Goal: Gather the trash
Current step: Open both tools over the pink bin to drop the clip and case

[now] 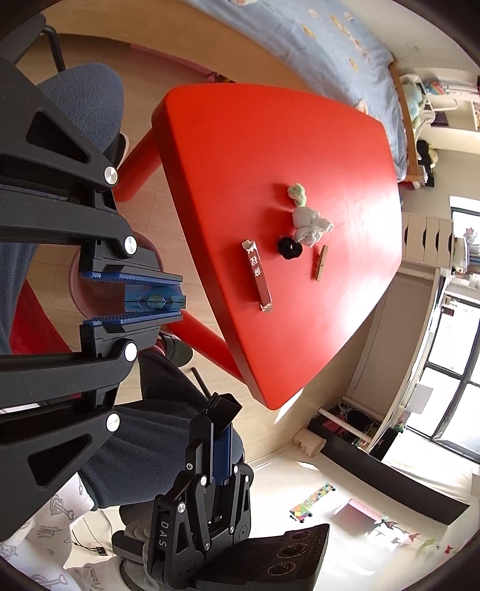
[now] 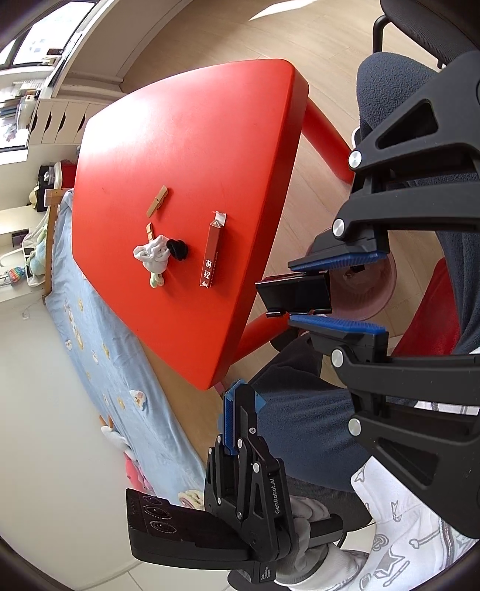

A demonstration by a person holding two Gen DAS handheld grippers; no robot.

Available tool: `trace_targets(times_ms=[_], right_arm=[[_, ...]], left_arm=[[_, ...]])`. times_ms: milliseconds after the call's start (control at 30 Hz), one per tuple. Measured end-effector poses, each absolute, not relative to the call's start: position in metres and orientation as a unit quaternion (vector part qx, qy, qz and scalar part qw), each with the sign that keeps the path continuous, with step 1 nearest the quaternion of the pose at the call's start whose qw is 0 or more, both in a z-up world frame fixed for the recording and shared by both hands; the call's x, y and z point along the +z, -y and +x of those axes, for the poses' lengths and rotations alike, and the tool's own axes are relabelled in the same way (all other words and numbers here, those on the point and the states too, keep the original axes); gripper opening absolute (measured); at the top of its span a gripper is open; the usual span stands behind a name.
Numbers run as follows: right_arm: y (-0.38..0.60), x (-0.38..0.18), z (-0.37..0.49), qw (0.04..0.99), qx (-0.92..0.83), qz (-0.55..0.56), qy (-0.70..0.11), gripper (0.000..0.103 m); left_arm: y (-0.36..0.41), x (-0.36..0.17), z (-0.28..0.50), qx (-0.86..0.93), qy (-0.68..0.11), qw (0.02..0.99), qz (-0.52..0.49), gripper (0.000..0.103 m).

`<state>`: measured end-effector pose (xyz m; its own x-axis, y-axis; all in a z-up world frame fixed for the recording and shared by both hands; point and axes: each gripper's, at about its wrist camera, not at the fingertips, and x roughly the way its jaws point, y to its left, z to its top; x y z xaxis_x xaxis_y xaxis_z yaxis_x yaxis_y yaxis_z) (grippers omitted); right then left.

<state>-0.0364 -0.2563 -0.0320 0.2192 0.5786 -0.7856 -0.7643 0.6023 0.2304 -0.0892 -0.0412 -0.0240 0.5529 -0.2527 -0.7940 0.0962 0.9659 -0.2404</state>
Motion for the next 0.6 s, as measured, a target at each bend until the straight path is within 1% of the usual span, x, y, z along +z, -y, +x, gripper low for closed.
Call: trace_targets(times_ms=[367,433,467,500,533,567,600], right_arm=[[0.2534,-0.0343,-0.038,0.769,0.441,-0.099,-0.453,0.024],[0.254,-0.0348,-0.0376,0.766,0.445,-0.095,-0.454,0.024],[0.2536,-0.0353,-0.0372,0.764,0.447,-0.094,-0.456,0.025],[0.2535,-0.0355,-0.0371,0.765,0.446,-0.095,-0.455,0.026],[0.2537,-0.0357,-0.0365,0.767,0.443,-0.096,-0.455,0.032],[0.2545,-0.0361,-0.0356,0.769,0.439,-0.096,-0.454,0.053],[0.2555,-0.036,-0.0345,0.773,0.434,-0.096,-0.452,0.067]], left_arm=[[0.0416,-0.0255,-0.0908,-0.107,-0.463,0.875,-0.089,0.014],[0.0421,-0.0263,-0.09,-0.109,-0.465,0.874,-0.089,0.014],[0.0426,-0.0267,-0.0896,-0.11,-0.467,0.873,-0.088,0.016],[0.0427,-0.0273,-0.0887,-0.109,-0.468,0.873,-0.087,0.024],[0.0422,-0.0274,-0.0883,-0.106,-0.468,0.873,-0.085,0.032],[0.041,-0.0276,-0.0876,-0.101,-0.466,0.875,-0.085,0.056],[0.0389,-0.0276,-0.0874,-0.095,-0.464,0.876,-0.087,0.077]])
